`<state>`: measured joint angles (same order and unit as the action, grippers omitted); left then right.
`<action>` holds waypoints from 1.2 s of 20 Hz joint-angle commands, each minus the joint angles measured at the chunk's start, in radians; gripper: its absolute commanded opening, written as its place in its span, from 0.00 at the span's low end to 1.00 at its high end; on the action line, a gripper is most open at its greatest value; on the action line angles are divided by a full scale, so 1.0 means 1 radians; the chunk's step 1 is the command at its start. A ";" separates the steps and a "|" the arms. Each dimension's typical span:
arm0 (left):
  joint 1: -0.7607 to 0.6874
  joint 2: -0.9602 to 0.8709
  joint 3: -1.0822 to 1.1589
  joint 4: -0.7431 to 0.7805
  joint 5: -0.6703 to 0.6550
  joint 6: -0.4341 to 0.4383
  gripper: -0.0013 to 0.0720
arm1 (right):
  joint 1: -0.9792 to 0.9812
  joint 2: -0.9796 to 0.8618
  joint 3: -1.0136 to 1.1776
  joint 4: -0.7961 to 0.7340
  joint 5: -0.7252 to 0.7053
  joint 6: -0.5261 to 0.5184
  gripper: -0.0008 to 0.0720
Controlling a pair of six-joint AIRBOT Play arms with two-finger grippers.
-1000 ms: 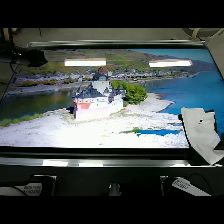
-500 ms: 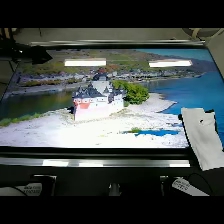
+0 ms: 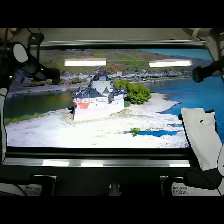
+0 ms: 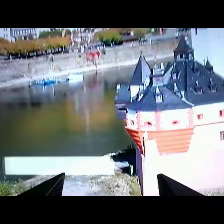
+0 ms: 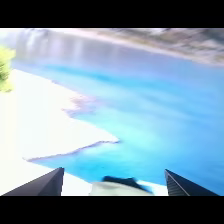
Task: Fold the shirts.
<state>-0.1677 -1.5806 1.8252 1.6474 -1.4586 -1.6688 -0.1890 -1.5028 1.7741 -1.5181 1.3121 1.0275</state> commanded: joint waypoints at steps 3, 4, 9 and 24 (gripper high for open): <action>-0.011 0.138 -0.383 -0.108 0.128 -0.060 1.00 | 0.142 -0.176 0.006 0.172 0.351 0.008 0.94; -0.003 0.159 -0.414 -0.100 0.161 -0.072 1.00 | 0.145 -0.175 0.006 0.171 0.344 0.020 0.94; 0.031 0.159 -0.419 -0.100 0.167 -0.068 1.00 | 0.145 -0.175 0.006 0.164 0.335 0.022 0.94; 0.030 0.159 -0.419 -0.100 0.167 -0.068 1.00 | 0.145 -0.175 0.006 0.164 0.335 0.022 0.94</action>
